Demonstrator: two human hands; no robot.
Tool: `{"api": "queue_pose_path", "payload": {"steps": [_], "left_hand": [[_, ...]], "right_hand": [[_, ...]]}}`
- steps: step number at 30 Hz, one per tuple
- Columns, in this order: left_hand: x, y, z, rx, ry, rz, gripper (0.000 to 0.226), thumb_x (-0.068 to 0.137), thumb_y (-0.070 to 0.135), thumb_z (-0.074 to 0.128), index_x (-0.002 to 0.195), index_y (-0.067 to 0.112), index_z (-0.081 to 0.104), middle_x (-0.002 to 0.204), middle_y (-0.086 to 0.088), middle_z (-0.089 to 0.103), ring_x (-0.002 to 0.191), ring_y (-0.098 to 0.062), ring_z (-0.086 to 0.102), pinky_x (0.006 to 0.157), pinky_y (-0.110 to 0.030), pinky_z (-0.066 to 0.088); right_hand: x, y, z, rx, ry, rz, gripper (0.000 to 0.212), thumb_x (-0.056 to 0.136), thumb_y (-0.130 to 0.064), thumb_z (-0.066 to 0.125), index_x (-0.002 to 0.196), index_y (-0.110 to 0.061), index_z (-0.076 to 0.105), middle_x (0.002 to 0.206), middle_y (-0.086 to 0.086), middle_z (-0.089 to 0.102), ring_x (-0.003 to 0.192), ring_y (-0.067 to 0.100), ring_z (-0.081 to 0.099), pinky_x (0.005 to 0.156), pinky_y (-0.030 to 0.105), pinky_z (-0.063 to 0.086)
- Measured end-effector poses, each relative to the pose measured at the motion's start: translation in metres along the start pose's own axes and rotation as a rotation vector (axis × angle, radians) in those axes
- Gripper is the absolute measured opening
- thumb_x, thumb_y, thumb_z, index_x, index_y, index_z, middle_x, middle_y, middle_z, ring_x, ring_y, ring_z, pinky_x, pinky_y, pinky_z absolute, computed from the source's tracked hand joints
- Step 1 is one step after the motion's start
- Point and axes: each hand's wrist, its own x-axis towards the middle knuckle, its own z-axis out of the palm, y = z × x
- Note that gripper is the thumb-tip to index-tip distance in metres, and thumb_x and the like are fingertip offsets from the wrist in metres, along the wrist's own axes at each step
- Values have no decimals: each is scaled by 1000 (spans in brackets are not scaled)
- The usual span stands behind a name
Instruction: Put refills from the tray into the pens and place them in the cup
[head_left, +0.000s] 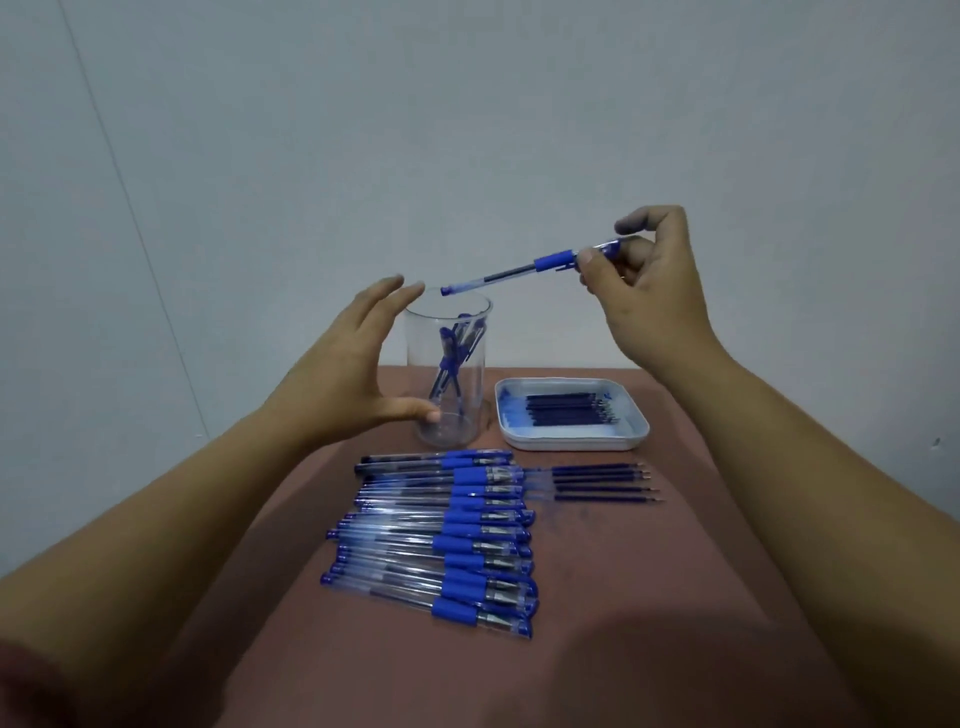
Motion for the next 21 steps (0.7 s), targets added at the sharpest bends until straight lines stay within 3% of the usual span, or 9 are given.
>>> {"api": "queue_pose_path", "payload": {"steps": [3,6,8,11,14,18,21], "left_hand": [[3,-7,10,-65,11,24,118,53,65,80,151,30,26,159,2,25,143,-17,31,112,-41,36],[4,-10,17,-134,67,59,111,54,57,84,148,28,32,156,0,30,138,-18,38,107,-45,43],[4,-13,19,-172,87,62,108,55,50,88,146,28,35,156,3,31,131,-15,46,103,-42,47],[5,-13,21,-238,76,25,104,55,44,90,143,32,36,156,10,28,119,-5,53,97,-26,50],[5,-13,22,-294,67,14,103,55,40,91,141,37,36,157,14,27,119,-8,55,95,-24,50],[5,-12,22,-303,50,4,103,57,39,91,142,39,34,157,17,24,122,-9,54,96,-24,50],[6,-11,22,-292,32,-16,103,58,39,91,144,36,33,158,15,23,122,-9,54,96,-21,49]], "right_hand": [[16,7,11,-77,-53,-1,27,93,-18,64,104,-18,39,82,-1,64,78,18,61,78,30,51],[23,11,25,-170,-119,-42,25,91,-18,66,103,-19,44,79,-5,64,67,-2,55,69,12,43],[24,12,35,-199,-152,-68,23,90,-16,67,101,-21,47,78,-5,64,64,-7,53,67,8,40],[23,13,49,-229,-202,-97,18,90,-15,66,100,-22,54,77,-9,63,65,-6,54,67,8,41],[16,20,58,-326,-300,-152,6,93,-19,63,98,-16,64,84,-14,59,75,-4,54,71,10,40],[6,29,61,-461,-416,-153,25,97,-36,54,112,-21,68,107,-6,46,106,8,41,84,13,32],[3,30,59,-510,-440,-136,34,96,-41,53,124,-24,63,115,-4,43,115,13,34,92,27,39]]}}
